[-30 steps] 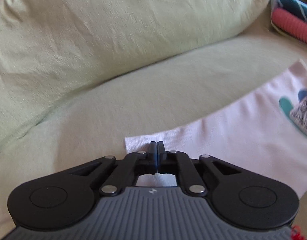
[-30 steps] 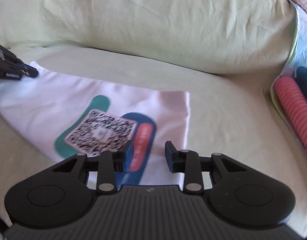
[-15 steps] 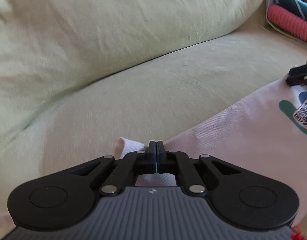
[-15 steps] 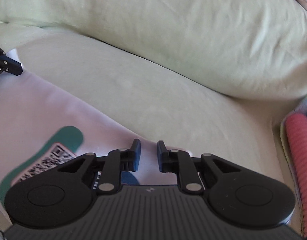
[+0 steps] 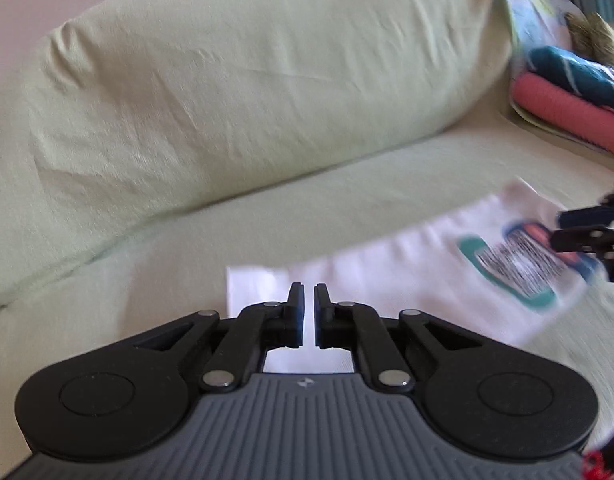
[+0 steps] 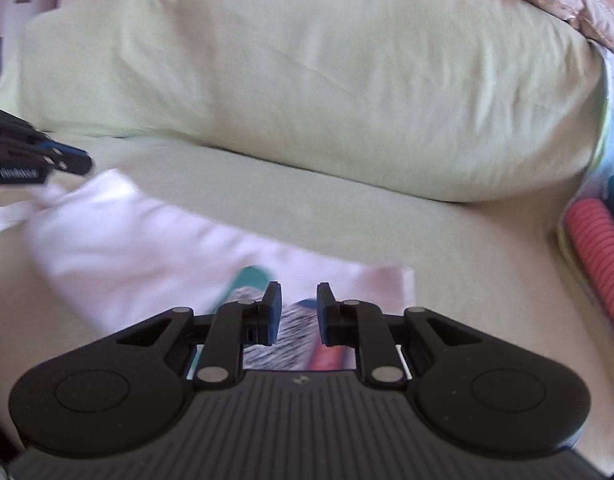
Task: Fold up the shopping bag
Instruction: 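Open both grippers and withdraw them from the folded bag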
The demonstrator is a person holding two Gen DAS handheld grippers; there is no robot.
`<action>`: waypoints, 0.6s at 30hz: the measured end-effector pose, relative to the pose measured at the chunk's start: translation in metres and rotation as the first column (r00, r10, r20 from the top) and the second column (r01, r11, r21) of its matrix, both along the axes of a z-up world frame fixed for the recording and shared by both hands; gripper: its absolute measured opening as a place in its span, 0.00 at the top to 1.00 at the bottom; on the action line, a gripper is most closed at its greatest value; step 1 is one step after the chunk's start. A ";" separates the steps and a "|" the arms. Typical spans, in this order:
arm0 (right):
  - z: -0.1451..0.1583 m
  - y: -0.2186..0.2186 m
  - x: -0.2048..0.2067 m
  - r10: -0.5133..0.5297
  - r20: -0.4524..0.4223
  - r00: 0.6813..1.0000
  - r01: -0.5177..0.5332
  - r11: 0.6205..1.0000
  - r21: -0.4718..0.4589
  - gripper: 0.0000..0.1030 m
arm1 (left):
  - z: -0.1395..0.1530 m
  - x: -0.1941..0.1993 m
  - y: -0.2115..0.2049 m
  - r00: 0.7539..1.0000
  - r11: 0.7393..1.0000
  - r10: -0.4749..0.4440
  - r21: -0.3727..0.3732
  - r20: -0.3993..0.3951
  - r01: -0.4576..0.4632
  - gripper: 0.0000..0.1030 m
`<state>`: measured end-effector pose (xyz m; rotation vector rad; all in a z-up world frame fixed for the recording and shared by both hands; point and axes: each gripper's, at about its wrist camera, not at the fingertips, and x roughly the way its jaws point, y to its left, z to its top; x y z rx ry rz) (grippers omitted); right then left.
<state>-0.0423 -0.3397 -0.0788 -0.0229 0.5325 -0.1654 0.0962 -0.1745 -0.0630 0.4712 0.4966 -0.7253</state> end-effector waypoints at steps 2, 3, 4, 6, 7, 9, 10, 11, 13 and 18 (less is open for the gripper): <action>-0.012 0.014 -0.004 0.027 -0.029 0.999 -0.028 0.999 -0.028 0.86 | -0.012 -0.003 0.006 0.999 1.000 0.020 0.014 -0.042 -0.020 0.93; -0.019 0.016 -0.004 0.021 -0.054 0.998 -0.024 0.998 -0.052 0.86 | -0.019 -0.002 0.008 0.998 0.999 0.035 0.024 -0.057 -0.034 0.93; -0.027 0.018 -0.003 0.015 -0.079 0.997 -0.021 0.997 -0.075 0.86 | -0.026 0.002 0.010 0.997 0.998 0.054 0.038 -0.063 -0.052 0.93; -0.037 0.012 -0.007 -0.022 -0.069 0.997 0.016 0.996 -0.090 0.85 | -0.035 0.013 0.013 0.995 0.997 0.067 0.037 -0.072 -0.065 0.94; -0.041 0.003 -0.008 -0.060 -0.064 0.996 0.053 0.993 -0.106 0.85 | -0.038 0.018 0.013 0.996 0.998 0.064 0.025 -0.066 -0.063 0.94; -0.046 -0.015 -0.008 -0.126 -0.063 0.990 0.118 0.986 -0.117 0.85 | -0.044 0.024 0.008 0.997 0.998 0.062 0.031 -0.047 -0.061 0.93; -0.048 -0.019 -0.009 -0.139 -0.063 0.988 0.131 0.984 -0.121 0.85 | -0.046 0.024 0.003 0.998 0.997 0.058 0.042 -0.017 -0.057 0.93; -0.049 -0.028 -0.007 -0.162 -0.066 0.985 0.154 0.981 -0.120 0.85 | -0.048 0.025 -0.002 0.999 0.997 0.052 0.054 0.013 -0.053 0.94; -0.047 -0.039 -0.007 -0.179 -0.076 0.981 0.172 0.981 -0.095 0.84 | -0.048 0.025 -0.010 0.998 0.995 0.058 0.075 0.036 -0.061 0.94; -0.018 -0.038 -0.030 -0.213 -0.016 0.977 0.212 0.975 -0.061 0.83 | -0.013 -0.009 0.002 0.995 0.997 0.056 0.040 0.077 -0.060 0.94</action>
